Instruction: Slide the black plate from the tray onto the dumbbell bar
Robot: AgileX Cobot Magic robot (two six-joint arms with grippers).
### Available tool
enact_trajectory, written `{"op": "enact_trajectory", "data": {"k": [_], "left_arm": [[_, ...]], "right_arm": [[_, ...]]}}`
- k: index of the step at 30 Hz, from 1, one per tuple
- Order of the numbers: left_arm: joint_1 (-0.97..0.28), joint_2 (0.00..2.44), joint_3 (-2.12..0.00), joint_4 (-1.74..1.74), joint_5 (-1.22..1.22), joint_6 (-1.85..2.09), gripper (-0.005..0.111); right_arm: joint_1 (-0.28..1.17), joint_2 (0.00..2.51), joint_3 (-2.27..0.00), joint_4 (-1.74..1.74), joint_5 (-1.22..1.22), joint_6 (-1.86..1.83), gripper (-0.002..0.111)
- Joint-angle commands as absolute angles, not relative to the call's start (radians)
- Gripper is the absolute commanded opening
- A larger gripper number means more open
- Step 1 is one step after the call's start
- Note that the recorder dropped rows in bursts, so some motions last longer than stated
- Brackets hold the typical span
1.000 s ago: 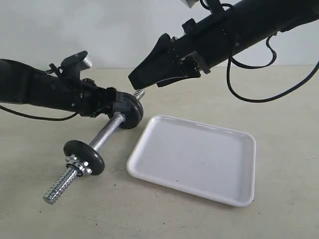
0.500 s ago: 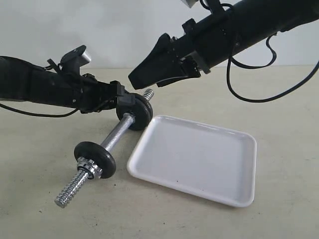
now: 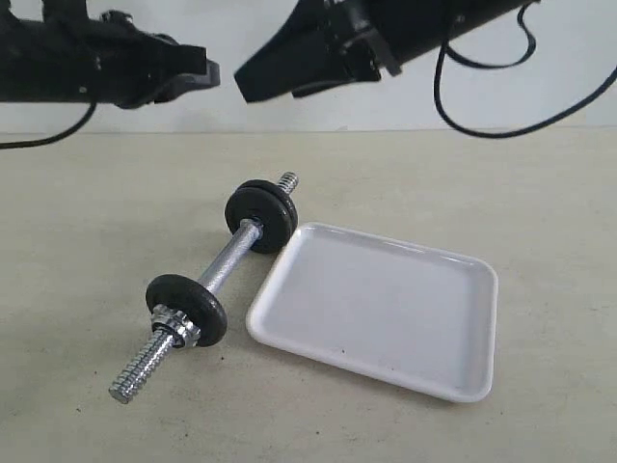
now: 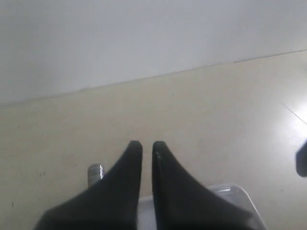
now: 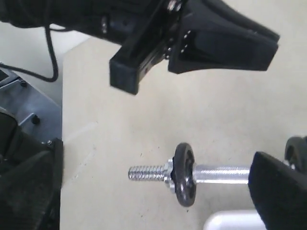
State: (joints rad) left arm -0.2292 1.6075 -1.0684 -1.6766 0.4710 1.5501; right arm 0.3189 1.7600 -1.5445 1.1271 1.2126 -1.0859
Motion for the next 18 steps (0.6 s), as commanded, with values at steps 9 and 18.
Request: {"op": "enact_trajectory", "data": {"k": [9, 18], "left_arm": [[-0.229, 1.301, -1.071, -1.652, 0.695, 1.714, 0.004], [-0.229, 1.252, -1.071, -1.622, 0.765, 1.690, 0.004]], "right_arm": [[0.322, 1.624, -1.618, 1.154, 1.221, -0.761, 0.104], [0.381, 1.623, -1.618, 1.159, 1.221, -0.563, 0.103]]}}
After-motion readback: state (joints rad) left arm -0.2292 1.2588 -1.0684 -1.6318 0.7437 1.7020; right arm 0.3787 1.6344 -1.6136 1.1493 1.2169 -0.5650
